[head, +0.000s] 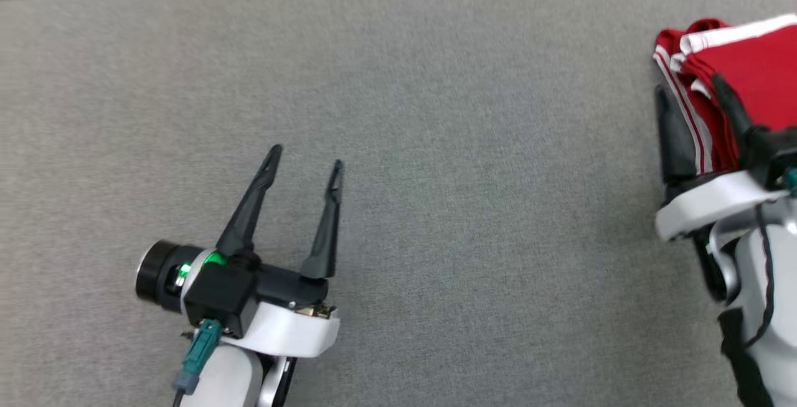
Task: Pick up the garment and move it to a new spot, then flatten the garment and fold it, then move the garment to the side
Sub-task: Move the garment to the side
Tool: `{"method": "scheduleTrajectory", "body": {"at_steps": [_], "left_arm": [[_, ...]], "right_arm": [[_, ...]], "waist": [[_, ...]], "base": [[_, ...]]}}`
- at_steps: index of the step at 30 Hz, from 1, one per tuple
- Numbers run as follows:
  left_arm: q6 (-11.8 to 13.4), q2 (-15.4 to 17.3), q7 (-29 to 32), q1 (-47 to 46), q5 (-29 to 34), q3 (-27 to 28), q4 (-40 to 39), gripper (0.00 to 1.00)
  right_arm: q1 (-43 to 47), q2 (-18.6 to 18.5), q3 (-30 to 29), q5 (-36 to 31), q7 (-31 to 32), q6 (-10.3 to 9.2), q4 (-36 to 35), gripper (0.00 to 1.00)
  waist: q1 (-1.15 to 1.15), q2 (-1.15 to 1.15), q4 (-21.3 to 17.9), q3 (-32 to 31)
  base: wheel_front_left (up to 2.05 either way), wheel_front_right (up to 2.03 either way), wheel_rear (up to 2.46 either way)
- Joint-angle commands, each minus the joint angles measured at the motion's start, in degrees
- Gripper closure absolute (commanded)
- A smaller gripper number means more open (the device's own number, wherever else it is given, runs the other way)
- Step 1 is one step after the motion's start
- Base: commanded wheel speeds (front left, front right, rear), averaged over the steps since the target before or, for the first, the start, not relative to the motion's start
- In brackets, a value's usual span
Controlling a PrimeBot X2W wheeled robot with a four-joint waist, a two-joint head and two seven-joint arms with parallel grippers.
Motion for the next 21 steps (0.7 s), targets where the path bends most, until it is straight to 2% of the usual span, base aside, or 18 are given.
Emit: {"method": "scheduleTrajectory", "body": {"at_steps": [1, 2, 5, 8, 14, 21], "left_arm": [[0.37, 0.09, -0.13, 0.99, -0.49, 0.60, 0.35, 0.00], [0.69, -0.13, -0.14, 1.66, -1.39, 1.76, 0.82, 0.00], [0.59, -0.54, -0.15, 3.15, -3.00, 3.53, 1.77, 0.00], [0.55, -0.90, -0.16, 4.81, -4.23, 5.09, 2.72, 0.00], [2.07, -1.42, -0.17, 8.58, -5.80, 8.35, 3.29, 0.00], [1.11, -1.60, -0.16, 13.36, -6.67, 10.27, 5.72, 0.00]], "right_arm": [[1.15, -0.30, 0.62, 1.03, -0.34, -0.02, -0.81, 0.00], [3.25, -0.22, 3.19, 4.31, -0.34, -0.02, -3.24, 0.00], [7.03, 0.08, 4.85, 7.41, -0.34, -0.02, -7.66, 0.00], [11.25, 1.14, 3.98, 8.22, -0.33, -0.02, -11.83, 0.00], [20.88, 3.74, 2.59, 8.71, -0.33, -0.02, -19.70, 0.00], [30.15, 4.41, 0.87, 9.52, -0.33, -0.02, -22.43, 0.00]], "waist": [[0.00, 0.00, 1.52, -2.52], [0.00, 0.00, 2.04, -4.14], [0.00, 0.00, 2.79, -6.58], [0.00, 0.00, 3.24, -9.37], [0.00, 0.00, 3.47, -14.02], [0.00, 0.00, 3.80, -18.84]], "base": [[0.00, 0.00, 0.00], [0.00, 0.00, 0.00], [0.00, 0.00, 0.00], [0.00, 0.00, 0.00], [0.00, 0.00, 0.00], [0.00, 0.00, 0.00]]}}
